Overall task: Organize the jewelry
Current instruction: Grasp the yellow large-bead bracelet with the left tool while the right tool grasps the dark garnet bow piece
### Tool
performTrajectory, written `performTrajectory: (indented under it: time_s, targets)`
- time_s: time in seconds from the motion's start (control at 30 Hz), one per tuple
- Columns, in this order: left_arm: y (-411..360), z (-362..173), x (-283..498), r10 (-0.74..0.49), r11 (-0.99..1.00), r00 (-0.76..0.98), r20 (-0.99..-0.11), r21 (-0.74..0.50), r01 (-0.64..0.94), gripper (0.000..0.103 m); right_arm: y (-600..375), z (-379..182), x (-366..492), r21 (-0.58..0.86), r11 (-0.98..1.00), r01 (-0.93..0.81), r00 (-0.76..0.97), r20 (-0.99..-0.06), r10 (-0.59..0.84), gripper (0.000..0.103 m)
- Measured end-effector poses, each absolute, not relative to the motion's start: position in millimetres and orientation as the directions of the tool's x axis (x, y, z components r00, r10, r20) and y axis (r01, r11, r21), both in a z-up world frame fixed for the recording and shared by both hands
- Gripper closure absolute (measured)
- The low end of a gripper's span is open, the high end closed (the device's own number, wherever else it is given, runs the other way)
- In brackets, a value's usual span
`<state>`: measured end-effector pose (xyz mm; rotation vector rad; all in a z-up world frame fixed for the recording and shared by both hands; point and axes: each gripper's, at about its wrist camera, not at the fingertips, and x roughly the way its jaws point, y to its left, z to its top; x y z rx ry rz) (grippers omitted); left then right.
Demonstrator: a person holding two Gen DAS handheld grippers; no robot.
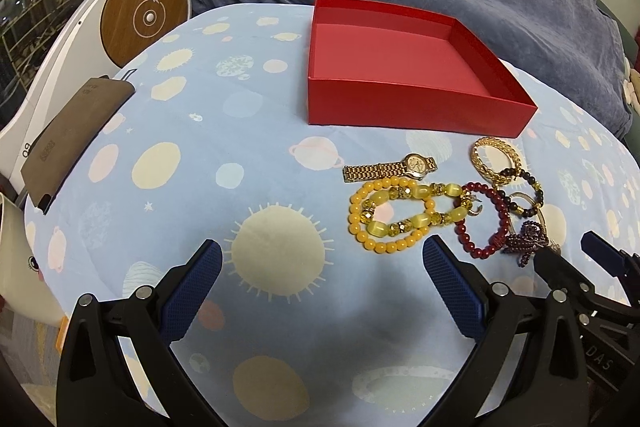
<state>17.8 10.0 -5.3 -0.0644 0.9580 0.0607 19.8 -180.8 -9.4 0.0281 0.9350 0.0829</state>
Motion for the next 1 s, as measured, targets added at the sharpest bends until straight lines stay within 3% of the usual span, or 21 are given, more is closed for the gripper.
performTrajectory:
  time_s: [0.2,0.3,0.43,0.73,1.0]
  targets:
    - [14.7,-10.7,24.2,0.004,0.998,0.567,-0.824,-0.033,-0.055,0.007,-173.4,-28.6,33.4,0.051,0.995,-0.087,0.553,-0.828,0.09,0.051]
    - [15.3,-12.2,27.4,-0.016,0.998,0.564,-0.825,-0.048,-0.041,0.007,-172.8,-31.8,34.2,0.059,0.993,-0.1,0.554,-0.826,0.105,0.058]
    - [11.2,-18.6,33.4,-0.027,0.998,0.555,-0.831,-0.049,-0.025,0.007,-176.2,-31.2,34.6,0.076,0.991,-0.107,0.556,-0.822,0.123,0.087]
    - [-3.8,-20.4,42.5,-0.06,0.998,0.574,-0.816,-0.068,0.007,0.01,-194.3,-21.9,33.3,0.145,0.984,-0.1,0.564,-0.807,0.176,0.092]
    - [-34.6,-27.4,45.5,-0.131,0.99,0.564,-0.815,-0.082,0.111,0.027,-206.5,-6.4,27.8,0.161,0.98,-0.116,0.583,-0.788,0.198,0.096]
